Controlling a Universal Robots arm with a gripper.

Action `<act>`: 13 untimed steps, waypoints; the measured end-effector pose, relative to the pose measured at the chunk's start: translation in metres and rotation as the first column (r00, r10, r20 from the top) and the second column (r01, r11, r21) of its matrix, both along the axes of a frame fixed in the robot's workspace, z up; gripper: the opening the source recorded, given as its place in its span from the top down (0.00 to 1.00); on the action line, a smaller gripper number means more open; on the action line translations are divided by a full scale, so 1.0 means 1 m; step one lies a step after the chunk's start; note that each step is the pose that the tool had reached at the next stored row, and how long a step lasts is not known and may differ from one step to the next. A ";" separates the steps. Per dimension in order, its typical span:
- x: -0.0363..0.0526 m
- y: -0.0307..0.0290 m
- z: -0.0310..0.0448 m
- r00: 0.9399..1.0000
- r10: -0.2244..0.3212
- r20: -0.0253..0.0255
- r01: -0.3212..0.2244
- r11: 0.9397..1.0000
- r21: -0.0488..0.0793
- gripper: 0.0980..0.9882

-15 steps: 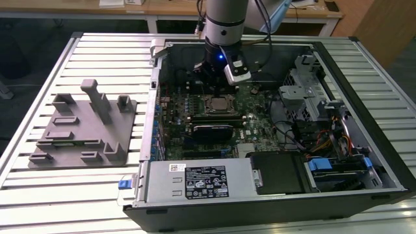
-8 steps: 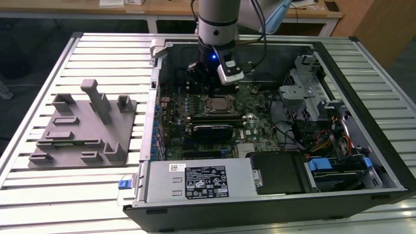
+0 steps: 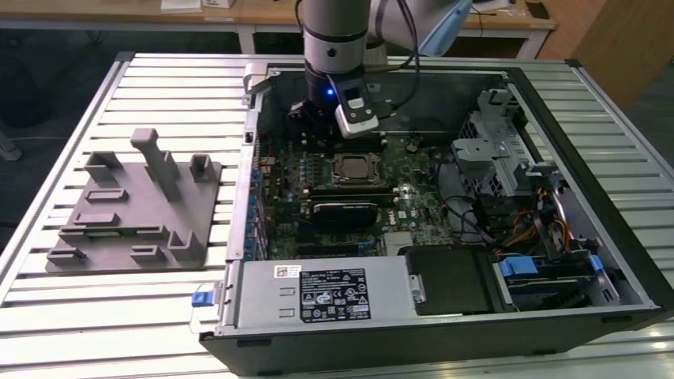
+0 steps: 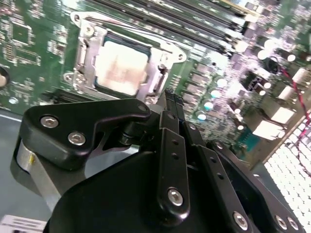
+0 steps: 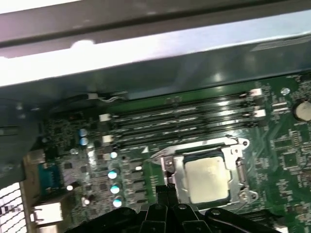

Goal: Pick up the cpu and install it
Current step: 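Install the first cpu locking lever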

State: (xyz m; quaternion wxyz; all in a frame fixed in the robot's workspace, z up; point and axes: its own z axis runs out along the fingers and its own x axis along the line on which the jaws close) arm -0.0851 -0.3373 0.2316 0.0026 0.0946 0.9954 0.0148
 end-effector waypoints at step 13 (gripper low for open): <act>-0.0160 0.0000 0.0018 1.000 0.000 0.000 0.000 1.000 0.028 0.99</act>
